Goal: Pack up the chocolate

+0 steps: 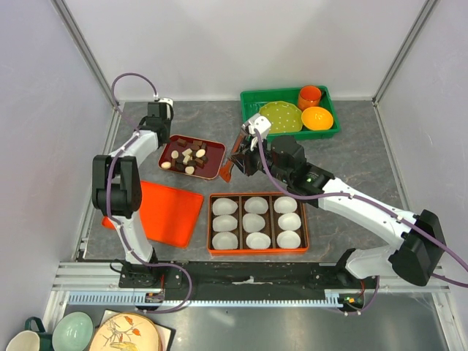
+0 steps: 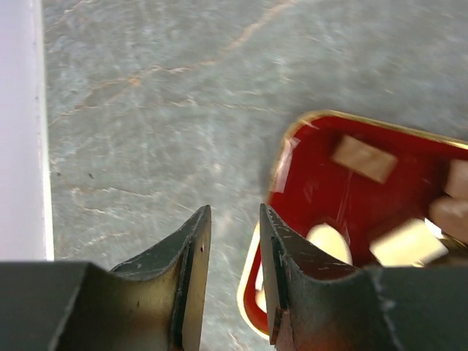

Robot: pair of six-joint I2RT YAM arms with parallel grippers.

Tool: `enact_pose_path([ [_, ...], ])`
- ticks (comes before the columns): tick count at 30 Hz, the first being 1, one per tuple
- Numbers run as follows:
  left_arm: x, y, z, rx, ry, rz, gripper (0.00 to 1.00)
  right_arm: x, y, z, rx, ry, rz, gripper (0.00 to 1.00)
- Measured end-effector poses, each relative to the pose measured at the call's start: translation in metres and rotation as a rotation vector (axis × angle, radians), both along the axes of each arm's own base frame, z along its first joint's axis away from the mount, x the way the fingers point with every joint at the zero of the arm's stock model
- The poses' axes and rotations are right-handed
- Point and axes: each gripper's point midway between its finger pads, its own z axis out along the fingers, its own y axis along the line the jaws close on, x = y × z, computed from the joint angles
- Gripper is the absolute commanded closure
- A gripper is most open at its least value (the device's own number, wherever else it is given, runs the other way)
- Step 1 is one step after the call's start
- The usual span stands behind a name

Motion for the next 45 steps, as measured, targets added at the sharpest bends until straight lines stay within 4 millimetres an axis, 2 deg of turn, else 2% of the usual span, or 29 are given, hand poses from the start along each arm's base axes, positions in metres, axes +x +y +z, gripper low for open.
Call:
enact_pose_path([
  [5,0.007,0.012,-0.01,-0.011,0.019,0.018,0.55,-0.001,0.0,0.0,0.005,0.007,0.002,0.83],
  [14,-0.002,-0.001,-0.046,-0.044,0.142,-0.048,0.45,-0.003,0.002,0.0,0.013,0.017,0.017,0.81],
  [18,-0.004,-0.004,-0.049,-0.058,0.163,-0.062,0.44,-0.004,0.003,0.0,0.015,0.019,0.021,0.81],
  [24,0.003,-0.004,-0.053,-0.075,0.164,-0.071,0.51,-0.004,0.003,0.0,0.017,0.022,0.021,0.81],
  [32,0.0,-0.005,-0.066,-0.089,0.203,-0.081,0.73,-0.002,0.001,-0.001,0.019,0.026,0.015,0.81],
  [45,-0.007,-0.015,-0.069,-0.124,0.237,-0.12,0.75,-0.001,-0.01,-0.01,0.008,0.043,-0.007,0.81],
])
